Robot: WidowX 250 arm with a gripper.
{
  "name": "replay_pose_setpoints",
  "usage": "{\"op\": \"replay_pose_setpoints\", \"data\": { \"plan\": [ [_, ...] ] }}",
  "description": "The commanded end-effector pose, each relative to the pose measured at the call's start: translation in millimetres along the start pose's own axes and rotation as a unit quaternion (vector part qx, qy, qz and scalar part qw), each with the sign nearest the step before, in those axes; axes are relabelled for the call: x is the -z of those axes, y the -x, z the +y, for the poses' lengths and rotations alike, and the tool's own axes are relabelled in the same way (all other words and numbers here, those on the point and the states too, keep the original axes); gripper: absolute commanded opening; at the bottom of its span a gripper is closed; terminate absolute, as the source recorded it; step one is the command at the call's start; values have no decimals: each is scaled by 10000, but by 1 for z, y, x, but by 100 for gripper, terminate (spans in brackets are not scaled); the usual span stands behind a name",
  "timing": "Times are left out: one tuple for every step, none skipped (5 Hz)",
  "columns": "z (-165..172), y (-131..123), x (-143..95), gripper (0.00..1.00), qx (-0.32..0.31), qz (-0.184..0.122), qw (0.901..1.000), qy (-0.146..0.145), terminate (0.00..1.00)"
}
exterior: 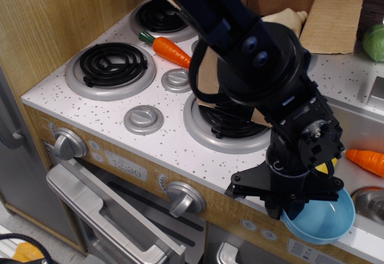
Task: Pick up bowl and put in small4fbox
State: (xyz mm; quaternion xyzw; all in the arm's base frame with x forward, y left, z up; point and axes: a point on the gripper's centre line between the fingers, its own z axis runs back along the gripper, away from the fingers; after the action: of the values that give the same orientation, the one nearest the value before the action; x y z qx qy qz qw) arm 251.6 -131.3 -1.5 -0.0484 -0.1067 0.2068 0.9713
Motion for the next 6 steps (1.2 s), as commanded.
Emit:
{"op": "replay_pose_setpoints", "data": {
  "plan": [
    [-3, -6, -45, 0, -454, 20, 9983, 357, 0],
    [3, -17, -79, 0, -370, 33, 9990, 237, 0],
    [14, -32, -121, 0, -141, 204, 9996, 128, 0],
    [14, -51, -157, 0, 118, 126, 9994, -288, 0],
    [14, -78, -183, 0, 566, -101, 9962, -661, 0],
    [20, -109, -191, 0, 780, -380, 9932, -774, 0]
  ]
}}
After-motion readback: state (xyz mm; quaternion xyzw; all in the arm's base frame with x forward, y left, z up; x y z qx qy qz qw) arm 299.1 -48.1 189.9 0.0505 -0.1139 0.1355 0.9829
